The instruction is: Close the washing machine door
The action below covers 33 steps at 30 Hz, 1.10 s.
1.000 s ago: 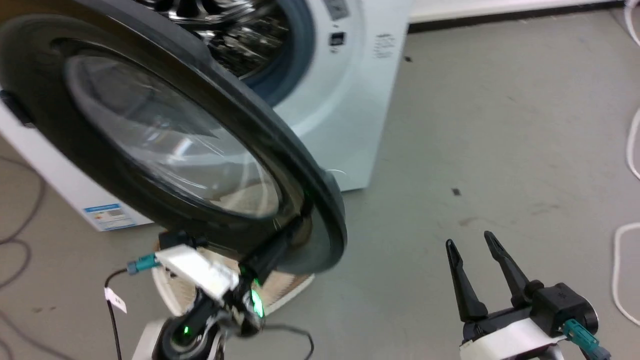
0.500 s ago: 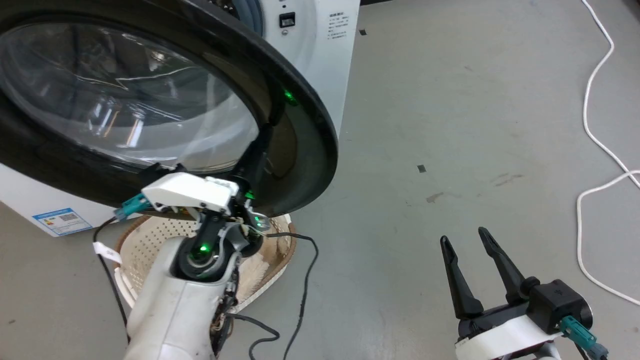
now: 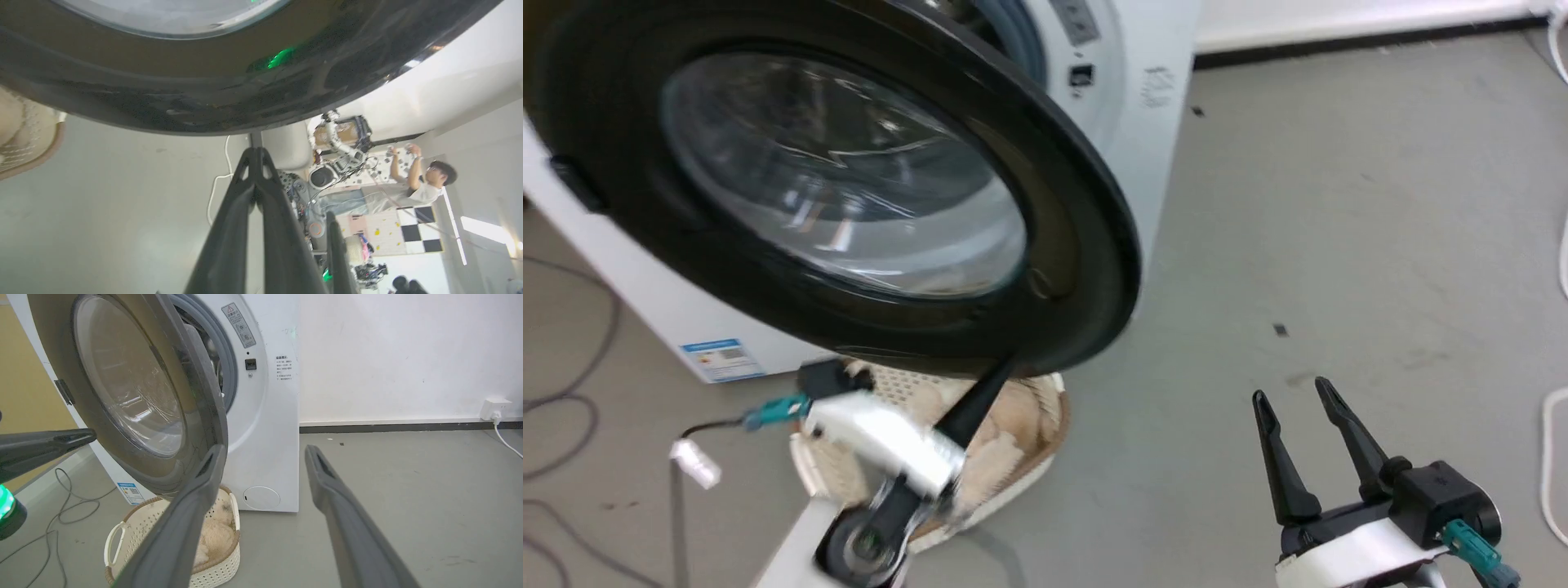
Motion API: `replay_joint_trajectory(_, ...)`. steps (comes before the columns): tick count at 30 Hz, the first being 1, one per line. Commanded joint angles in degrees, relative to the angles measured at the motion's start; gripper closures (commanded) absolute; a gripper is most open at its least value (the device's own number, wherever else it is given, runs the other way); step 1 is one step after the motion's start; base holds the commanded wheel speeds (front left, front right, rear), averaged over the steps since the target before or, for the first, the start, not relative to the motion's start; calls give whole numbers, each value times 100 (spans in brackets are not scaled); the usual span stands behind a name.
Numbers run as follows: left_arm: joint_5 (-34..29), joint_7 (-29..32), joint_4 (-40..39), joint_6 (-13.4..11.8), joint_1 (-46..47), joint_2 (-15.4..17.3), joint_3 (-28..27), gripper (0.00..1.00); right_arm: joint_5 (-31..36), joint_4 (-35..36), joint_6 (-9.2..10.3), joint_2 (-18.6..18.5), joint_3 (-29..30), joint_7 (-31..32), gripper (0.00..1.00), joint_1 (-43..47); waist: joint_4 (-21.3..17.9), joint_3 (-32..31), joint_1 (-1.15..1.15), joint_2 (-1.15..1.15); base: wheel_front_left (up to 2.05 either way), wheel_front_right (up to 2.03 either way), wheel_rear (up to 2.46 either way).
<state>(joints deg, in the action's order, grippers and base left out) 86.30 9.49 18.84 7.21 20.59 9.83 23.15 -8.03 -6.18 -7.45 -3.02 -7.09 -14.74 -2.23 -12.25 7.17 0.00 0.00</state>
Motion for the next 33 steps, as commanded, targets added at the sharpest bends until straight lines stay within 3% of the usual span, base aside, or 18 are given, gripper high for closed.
replay_joint_trajectory(1,-208,-56,-98,26,-163,194,75,100,37,-16,-3,14,20,-26,0,62,224,-197,0,0,0,0,0)
replay_joint_trajectory(4,-893,-441,-331,26,-443,670,304,100,65,-33,-3,14,45,-26,0,112,428,-356,0,0,0,0,0)
replay_joint_trajectory(8,-2284,-1266,-384,26,-554,1419,662,100,84,-49,-3,14,58,-26,0,185,673,-545,0,0,0,0,0)
replay_joint_trajectory(10,-2785,-1775,-303,-19,-574,1596,649,100,88,-56,-3,14,55,-26,0,225,775,-630,0,0,0,0,0)
replay_joint_trajectory(13,-3426,-2301,-279,-306,-606,1746,506,100,97,-46,-3,14,49,-26,0,271,904,-712,0,0,0,0,0)
replay_joint_trajectory(16,-3978,-2435,-492,-620,-744,1718,178,100,106,-27,-3,14,49,-26,0,300,1008,-758,0,0,0,0,0)
replay_joint_trajectory(20,-5012,-2445,-1277,-925,-1205,1395,-682,100,123,2,-3,14,22,-26,0,316,1089,-781,0,0,0,0,0)
replay_joint_trajectory(23,-5742,-2447,-1710,-971,-1710,1129,-1034,100,126,16,-3,14,2,-26,0,327,1117,-798,0,0,0,0,0)
replay_joint_trajectory(27,-6249,-2447,-2029,-902,-2242,694,-1368,100,123,27,-3,14,-39,-26,0,342,1152,-800,0,0,0,0,0)
replay_joint_trajectory(28,-6365,-2447,-2031,-849,-2354,630,-1383,97,121,25,-3,14,-54,-26,0,347,1158,-799,0,0,0,0,0)
replay_joint_trajectory(29,-6474,-2447,-2016,-804,-2449,569,-1383,62,119,22,-3,14,-66,-26,0,351,1166,-798,0,0,0,0,0)
replay_joint_trajectory(30,-6557,-2448,-1991,-750,-2527,503,-1377,0,115,18,-3,14,-76,-26,0,356,1173,-797,0,0,0,0,0)
replay_joint_trajectory(33,-6791,-2448,-1887,-630,-2677,337,-1371,0,98,10,-3,14,-88,-26,0,369,1199,-784,0,0,0,0,0)
